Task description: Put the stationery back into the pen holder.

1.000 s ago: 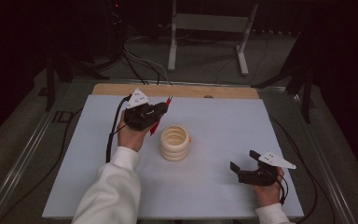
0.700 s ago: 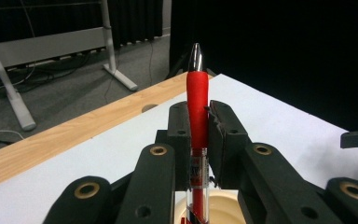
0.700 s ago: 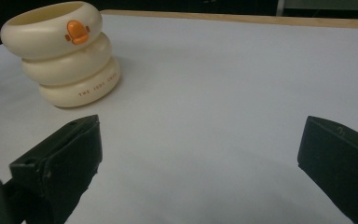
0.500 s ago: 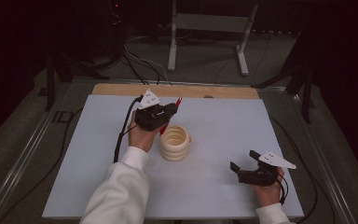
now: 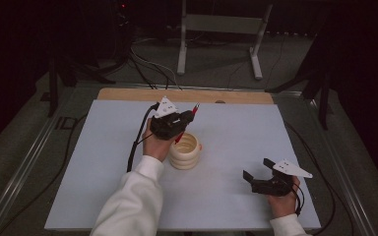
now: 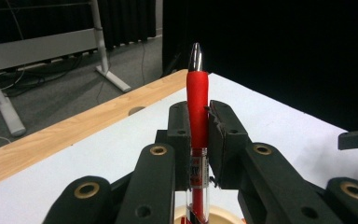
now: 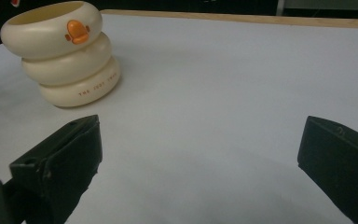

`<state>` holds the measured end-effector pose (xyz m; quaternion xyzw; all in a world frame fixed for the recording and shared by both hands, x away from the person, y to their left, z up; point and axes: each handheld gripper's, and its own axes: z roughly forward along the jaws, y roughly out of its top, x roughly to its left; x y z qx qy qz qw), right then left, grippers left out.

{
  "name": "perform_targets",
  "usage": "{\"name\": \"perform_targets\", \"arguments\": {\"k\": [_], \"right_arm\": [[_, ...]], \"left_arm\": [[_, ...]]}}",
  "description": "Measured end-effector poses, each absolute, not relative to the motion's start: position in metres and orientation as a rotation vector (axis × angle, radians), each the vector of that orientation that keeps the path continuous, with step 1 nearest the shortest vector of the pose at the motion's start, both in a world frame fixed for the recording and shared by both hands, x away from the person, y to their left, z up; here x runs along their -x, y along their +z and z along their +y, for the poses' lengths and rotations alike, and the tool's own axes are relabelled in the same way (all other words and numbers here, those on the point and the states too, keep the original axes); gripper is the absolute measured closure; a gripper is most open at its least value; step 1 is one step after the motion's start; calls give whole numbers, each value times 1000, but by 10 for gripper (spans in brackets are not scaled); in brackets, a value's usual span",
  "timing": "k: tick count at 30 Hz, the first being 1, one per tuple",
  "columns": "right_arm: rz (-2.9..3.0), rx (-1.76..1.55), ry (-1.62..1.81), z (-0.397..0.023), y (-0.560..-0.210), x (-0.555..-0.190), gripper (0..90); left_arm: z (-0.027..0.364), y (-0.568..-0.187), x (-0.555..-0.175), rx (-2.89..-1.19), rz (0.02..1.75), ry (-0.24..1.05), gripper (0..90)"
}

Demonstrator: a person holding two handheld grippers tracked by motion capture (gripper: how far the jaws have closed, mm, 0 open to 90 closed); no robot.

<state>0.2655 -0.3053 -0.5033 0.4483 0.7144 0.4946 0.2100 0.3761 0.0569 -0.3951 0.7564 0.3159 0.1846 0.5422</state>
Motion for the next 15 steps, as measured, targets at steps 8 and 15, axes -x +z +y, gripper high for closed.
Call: {"name": "perform_targets", "arguments": {"k": [8,15], "right_arm": [[1985,-1247,1379,-306,-503,-265,0],[1986,-1246,1379,-306,-503,-265,1]], "left_arm": [[49,-411,-378,-1792,754,427,802],[49,-427,-376,-1838,775,412,797]]}}
